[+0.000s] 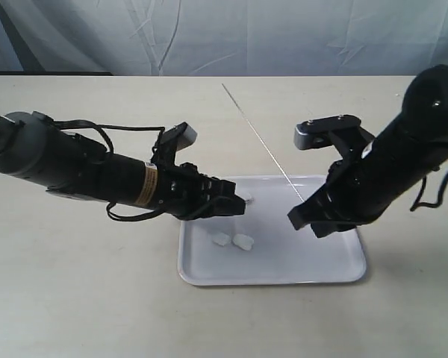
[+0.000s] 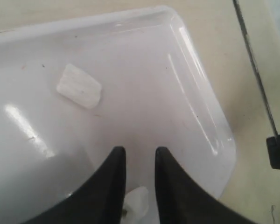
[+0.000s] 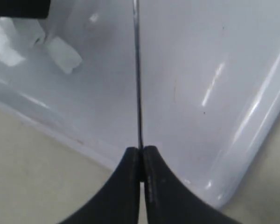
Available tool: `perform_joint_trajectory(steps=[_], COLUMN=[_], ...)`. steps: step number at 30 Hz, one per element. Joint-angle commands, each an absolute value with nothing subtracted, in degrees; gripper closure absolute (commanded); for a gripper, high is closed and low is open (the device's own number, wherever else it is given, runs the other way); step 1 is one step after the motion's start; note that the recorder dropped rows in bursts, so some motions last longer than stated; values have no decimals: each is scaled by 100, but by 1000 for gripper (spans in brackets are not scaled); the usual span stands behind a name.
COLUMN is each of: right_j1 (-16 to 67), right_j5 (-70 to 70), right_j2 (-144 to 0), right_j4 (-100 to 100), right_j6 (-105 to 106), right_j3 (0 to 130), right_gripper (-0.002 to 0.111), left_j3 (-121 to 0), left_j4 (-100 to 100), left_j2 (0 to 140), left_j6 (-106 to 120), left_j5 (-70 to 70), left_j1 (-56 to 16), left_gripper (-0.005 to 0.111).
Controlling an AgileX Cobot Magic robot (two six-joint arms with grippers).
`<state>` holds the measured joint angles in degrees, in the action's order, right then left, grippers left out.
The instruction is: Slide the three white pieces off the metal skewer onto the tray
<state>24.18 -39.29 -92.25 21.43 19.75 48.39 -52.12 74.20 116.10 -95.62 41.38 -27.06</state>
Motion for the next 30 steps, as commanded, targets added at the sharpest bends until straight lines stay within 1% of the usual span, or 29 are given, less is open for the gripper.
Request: perform_joint_trajectory(steps=[1, 8, 16, 24, 30], right_j1=[2399, 2399, 2399, 2399, 2399], right_j5=[-3866, -3892, -4478, -5171, -5155], right_j2=[-9866, -10616, -10822, -10822, -10822], right_j4=[2107, 2168, 2072, 1946, 1946], right_j6=[1957, 1948, 1948, 1948, 1948], right_j3=[5271, 5397, 5397, 5397, 5397], right_gripper=[109, 109, 109, 109, 109], left_j3=[-5212, -5212, -5308, -5597, -5648], left_j4=[7294, 7301, 7372, 7371, 7371], left_j2=[11563, 11563, 11563, 11563, 11563], left_j6=[-9393, -9277, -9096, -9096, -9134], left_j5=[3983, 3953, 3942, 3848, 3892], left_j1=[-2762, -2751, -2751, -2751, -2751], left_gripper=[83, 83, 72, 72, 72])
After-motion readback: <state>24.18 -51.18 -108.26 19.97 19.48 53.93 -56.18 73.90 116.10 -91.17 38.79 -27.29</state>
